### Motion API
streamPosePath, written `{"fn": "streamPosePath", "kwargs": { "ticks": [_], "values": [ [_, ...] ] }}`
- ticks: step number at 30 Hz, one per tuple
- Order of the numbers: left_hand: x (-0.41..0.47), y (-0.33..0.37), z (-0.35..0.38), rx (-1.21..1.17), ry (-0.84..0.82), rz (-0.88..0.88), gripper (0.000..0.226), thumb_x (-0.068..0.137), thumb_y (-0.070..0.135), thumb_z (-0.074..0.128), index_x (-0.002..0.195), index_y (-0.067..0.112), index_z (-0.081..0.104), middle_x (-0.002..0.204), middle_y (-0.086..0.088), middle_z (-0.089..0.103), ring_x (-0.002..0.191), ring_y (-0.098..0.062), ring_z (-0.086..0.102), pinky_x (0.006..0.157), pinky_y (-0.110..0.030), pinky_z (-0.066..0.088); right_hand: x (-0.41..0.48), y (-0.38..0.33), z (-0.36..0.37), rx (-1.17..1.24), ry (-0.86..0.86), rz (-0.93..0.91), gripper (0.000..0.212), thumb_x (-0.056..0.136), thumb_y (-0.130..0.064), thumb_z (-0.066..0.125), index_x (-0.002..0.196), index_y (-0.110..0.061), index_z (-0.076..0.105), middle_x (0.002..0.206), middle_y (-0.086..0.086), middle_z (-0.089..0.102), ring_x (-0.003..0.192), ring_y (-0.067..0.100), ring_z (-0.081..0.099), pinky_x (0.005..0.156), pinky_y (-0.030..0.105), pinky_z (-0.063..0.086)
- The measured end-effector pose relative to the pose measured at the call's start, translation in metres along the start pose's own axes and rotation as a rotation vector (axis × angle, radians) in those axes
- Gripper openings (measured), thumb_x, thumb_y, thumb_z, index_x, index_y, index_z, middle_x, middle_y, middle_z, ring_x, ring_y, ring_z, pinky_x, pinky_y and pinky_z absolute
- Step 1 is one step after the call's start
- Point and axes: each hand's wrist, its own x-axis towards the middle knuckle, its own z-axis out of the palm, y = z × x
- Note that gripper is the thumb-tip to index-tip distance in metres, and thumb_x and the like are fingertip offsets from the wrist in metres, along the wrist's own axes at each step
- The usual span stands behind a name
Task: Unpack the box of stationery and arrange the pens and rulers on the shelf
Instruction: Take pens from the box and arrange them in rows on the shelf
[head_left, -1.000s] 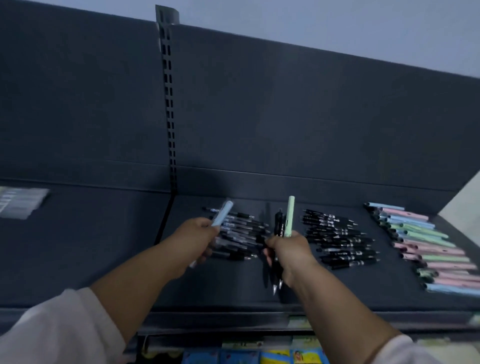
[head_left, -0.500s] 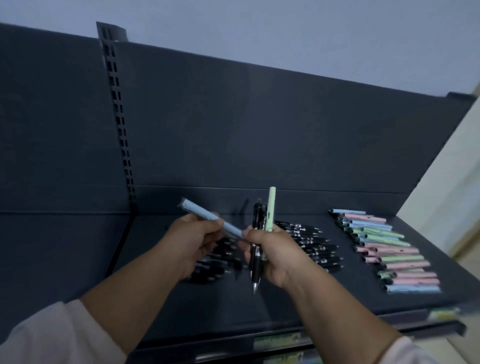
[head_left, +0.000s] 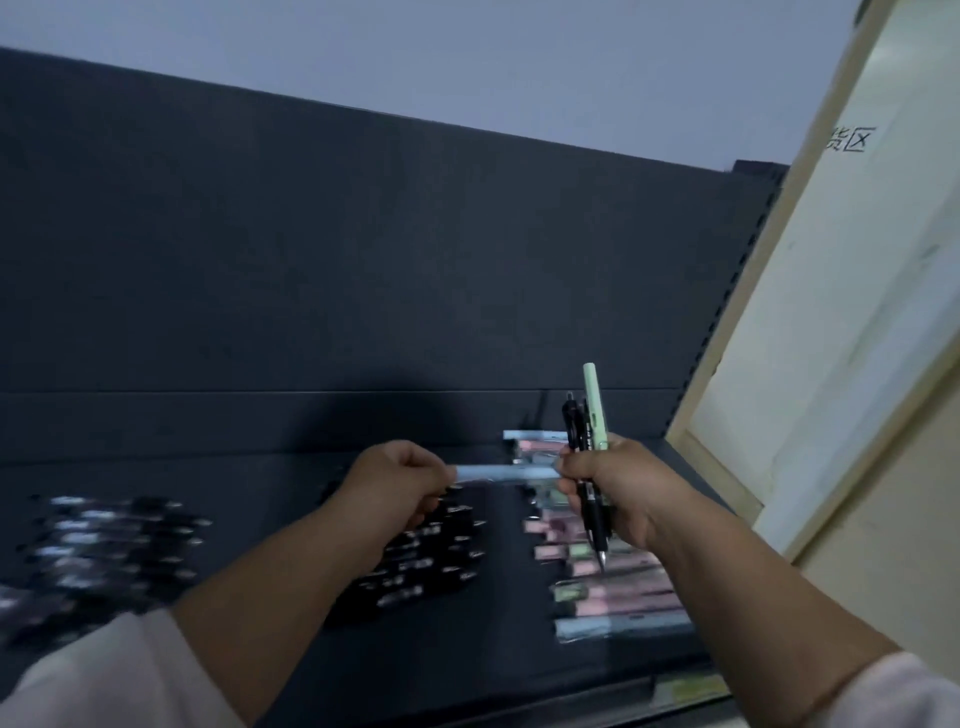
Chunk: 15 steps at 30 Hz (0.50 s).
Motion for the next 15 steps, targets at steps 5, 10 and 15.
{"fn": "streamPosePath", "kwargs": {
  "ticks": [5, 10, 15],
  "values": [
    [0.025, 0.0, 0.086, 0.177, 0.013, 0.045, 0.012, 0.081, 0.011, 0.072, 0.073, 0.011, 0.062, 0.061, -0.006, 0.055, 0.054, -0.015, 0.046, 0.051, -0.021, 0.038, 0.037, -0.001, -0.08, -0.066, -0.016, 0.04, 0.022, 0.084, 0.007, 0.063, 0.099, -0.005, 0.053, 0.078, 0.009, 0.058, 0.059, 0.017, 0.057, 0.044, 0.022, 0.048],
    [0.034, -0.009, 0.127, 0.326, 0.046, 0.005, 0.015, 0.079, 0.006, 0.073, 0.075, 0.008, 0.059, 0.067, -0.003, 0.059, 0.058, -0.01, 0.053, 0.046, -0.016, 0.043, 0.054, -0.001, -0.12, -0.232, -0.082, -0.025, 0.02, 0.082, 0.007, 0.065, 0.09, -0.006, 0.053, 0.078, 0.017, 0.054, 0.057, 0.023, 0.053, 0.051, 0.029, 0.043],
    [0.035, 0.007, 0.136, 0.352, 0.097, 0.058, 0.017, 0.084, 0.019, 0.07, 0.096, 0.014, 0.059, 0.095, -0.003, 0.061, 0.077, -0.01, 0.056, 0.059, -0.017, 0.045, 0.054, -0.013, -0.123, -0.309, -0.271, -0.087, 0.016, 0.085, -0.003, 0.068, 0.098, -0.007, 0.059, 0.076, 0.011, 0.061, 0.057, 0.016, 0.057, 0.05, 0.025, 0.047]
  ]
}}
